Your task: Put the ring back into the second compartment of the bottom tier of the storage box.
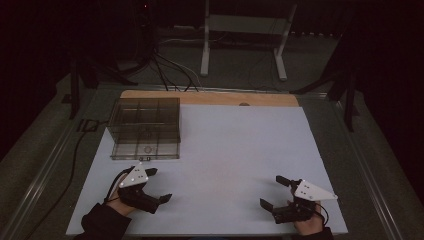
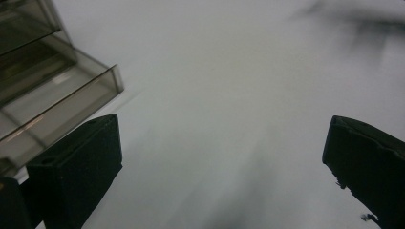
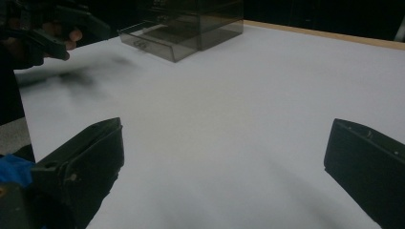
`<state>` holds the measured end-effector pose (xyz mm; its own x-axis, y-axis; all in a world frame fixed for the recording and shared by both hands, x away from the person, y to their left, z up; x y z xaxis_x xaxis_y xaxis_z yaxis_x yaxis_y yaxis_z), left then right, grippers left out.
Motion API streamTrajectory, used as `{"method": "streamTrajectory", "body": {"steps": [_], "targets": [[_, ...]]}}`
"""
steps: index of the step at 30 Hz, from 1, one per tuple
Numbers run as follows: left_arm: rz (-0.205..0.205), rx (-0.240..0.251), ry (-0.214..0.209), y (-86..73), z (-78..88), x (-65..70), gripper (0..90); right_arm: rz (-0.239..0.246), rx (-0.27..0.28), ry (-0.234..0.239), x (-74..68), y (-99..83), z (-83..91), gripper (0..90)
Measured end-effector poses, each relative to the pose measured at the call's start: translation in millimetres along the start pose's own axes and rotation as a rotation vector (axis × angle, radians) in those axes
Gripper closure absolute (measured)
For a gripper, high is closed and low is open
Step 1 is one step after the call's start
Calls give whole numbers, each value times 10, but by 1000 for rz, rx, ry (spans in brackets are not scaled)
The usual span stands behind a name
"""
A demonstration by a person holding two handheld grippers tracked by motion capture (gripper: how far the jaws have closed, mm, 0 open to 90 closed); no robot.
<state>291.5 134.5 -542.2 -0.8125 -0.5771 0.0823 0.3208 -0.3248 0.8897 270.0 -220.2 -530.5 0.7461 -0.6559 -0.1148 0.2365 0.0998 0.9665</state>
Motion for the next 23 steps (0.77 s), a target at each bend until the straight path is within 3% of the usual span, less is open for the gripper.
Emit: {"method": "streamTrajectory", "body": {"steps": [3, 8, 12, 23], "targets": [[8, 10, 2, -26, 60, -9, 8, 2, 6, 1, -3, 11, 4, 0], [64, 41, 3, -66, 146, -65, 9, -2, 4, -1, 2, 6, 7, 0], [90, 38, 43, -142, 191, -163, 9, 0, -1, 2, -5, 2, 2, 0], [78, 34, 49, -146, 173, -171, 9, 3, -3, -1, 1, -2, -2, 0]]}}
Point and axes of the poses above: each handheld gripper's, and its own axes: z roughly backward along the jaws, y roughly out of its top, x roughly to its right, the point moved 9 cm from there along -z, roughly forward along the jaws, and after that the axes turned 7 degrees about x, right-handed, at the moved point
